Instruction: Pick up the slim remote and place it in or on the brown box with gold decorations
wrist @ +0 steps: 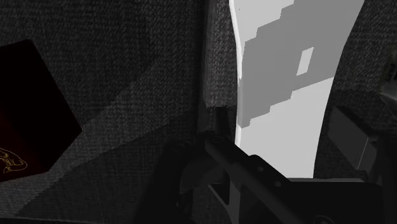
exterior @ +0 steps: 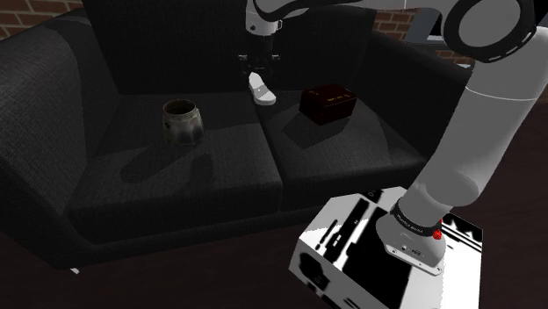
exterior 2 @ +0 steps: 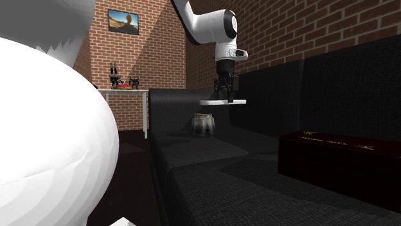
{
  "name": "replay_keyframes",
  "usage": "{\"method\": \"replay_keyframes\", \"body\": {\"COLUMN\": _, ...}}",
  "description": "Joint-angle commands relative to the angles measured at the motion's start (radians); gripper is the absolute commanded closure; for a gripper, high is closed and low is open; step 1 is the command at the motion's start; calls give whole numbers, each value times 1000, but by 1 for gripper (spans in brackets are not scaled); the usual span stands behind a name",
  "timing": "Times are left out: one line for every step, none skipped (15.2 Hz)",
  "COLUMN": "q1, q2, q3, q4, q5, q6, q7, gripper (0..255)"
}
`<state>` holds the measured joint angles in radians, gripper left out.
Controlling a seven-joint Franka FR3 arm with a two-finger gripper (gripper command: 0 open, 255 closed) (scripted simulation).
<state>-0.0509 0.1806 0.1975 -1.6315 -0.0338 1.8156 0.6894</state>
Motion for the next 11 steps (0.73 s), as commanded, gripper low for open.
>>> {"method": "replay_keyframes", "body": {"q1": -28, "q2": -47, "q3": -16, "q4": -57, "q5": 12, "q6": 11, "q7": -45, "gripper": 255}}
{"method": "replay_keyframes", "body": {"q1": -41, "q2": -64, "q3": -25, "q4": -78, "q5": 16, "q6": 16, "q7": -68, "gripper": 255}}
{"method": "replay_keyframes", "body": {"q1": -54, "q2": -80, "q3": -34, "q4": -98, "q5": 20, "q6": 20, "q7": -91, "gripper": 255}}
{"method": "replay_keyframes", "body": {"q1": -66, "q2": -95, "q3": -44, "q4": -116, "q5": 24, "q6": 23, "q7": -114, "gripper": 255}}
{"method": "replay_keyframes", "body": {"q1": -79, "q2": -109, "q3": -54, "q4": -133, "q5": 27, "q6": 27, "q7": -137, "gripper": 255}}
{"method": "replay_keyframes", "body": {"q1": -91, "q2": -123, "q3": -65, "q4": -149, "q5": 30, "q6": 29, "q7": -161, "gripper": 255}}
{"method": "replay_keyframes", "body": {"q1": -104, "q2": -135, "q3": -75, "q4": -164, "q5": 32, "q6": 32, "q7": -184, "gripper": 255}}
{"method": "replay_keyframes", "body": {"q1": -116, "q2": -146, "q3": -86, "q4": -177, "q5": 34, "q6": 34, "q7": -208, "gripper": 255}}
{"method": "replay_keyframes", "body": {"q1": -128, "q2": -156, "q3": -97, "q4": -189, "q5": 36, "q6": 35, "q7": -231, "gripper": 255}}
{"method": "replay_keyframes", "body": {"q1": -140, "q2": -166, "q3": -108, "q4": -199, "q5": 37, "q6": 37, "q7": -254, "gripper": 255}}
{"method": "replay_keyframes", "body": {"q1": -151, "q2": -174, "q3": -120, "q4": -209, "q5": 38, "q6": 38, "q7": -278, "gripper": 255}}
